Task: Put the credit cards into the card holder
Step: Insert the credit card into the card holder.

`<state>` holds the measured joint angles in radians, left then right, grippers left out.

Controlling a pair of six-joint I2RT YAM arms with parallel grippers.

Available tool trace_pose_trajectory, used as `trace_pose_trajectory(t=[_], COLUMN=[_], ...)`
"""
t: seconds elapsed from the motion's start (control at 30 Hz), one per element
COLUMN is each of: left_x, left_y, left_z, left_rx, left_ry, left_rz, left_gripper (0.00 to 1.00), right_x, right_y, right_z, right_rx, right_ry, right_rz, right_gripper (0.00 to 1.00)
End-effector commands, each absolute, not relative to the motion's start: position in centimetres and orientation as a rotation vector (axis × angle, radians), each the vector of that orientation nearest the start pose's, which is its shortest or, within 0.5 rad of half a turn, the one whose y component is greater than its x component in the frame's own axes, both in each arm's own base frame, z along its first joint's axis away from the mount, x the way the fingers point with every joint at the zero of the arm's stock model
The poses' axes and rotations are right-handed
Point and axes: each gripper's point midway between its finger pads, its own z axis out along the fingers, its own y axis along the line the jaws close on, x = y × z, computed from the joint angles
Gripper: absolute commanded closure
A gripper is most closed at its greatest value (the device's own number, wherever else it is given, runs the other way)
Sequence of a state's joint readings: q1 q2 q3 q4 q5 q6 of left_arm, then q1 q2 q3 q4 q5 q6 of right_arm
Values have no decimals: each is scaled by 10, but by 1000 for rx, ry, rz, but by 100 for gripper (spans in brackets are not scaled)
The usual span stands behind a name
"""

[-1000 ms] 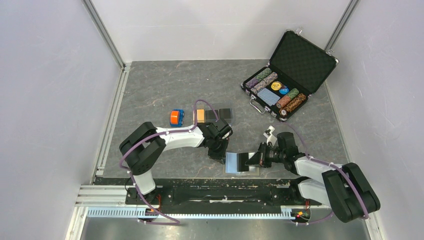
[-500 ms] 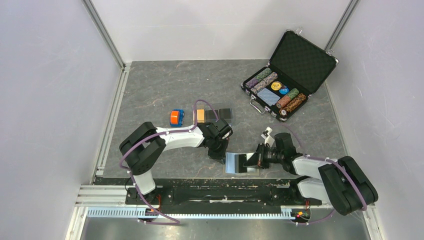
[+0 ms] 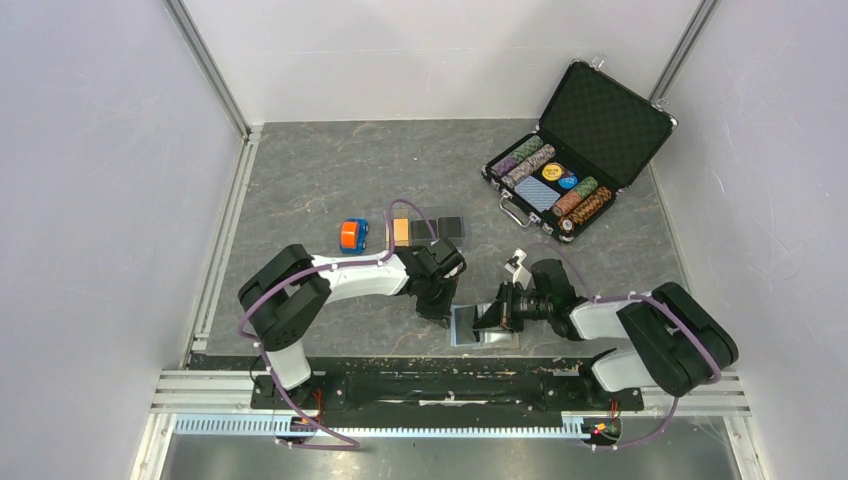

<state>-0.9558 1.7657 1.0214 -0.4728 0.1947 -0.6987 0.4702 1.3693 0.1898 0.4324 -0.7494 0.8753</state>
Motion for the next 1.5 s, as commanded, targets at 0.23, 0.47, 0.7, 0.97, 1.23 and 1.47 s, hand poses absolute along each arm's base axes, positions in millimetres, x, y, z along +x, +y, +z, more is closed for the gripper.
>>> trace_pose_trajectory(t=[0.23,0.47,0.7,0.97,1.23,1.47], left_x=[182,226,234,227,229,225], left_y=[-301,-289,-291,-288,-290,-290], left_z=[12,31,41,47,47,31], left_rx=[248,235,316,311,276,291], left_ry=[2944,2889,2881,2881,2886,2933], left_rz=[-505,-439,-411,-441,-502,-501], left_gripper=[98,98,87,81,81,83], right_x=[207,217,210,218,225,216], right_y=[275,273,265,257,266,279], right_z=[61,50,37,38,42,45], right_rx=[-16,-56,-70,-175,-239,-280], right_ry=[2428,2504,2553,2589,2578,2579], right_rz=[1540,1426,1355,1217,1263,1352], right_gripper=[100,92,57,24,29,41])
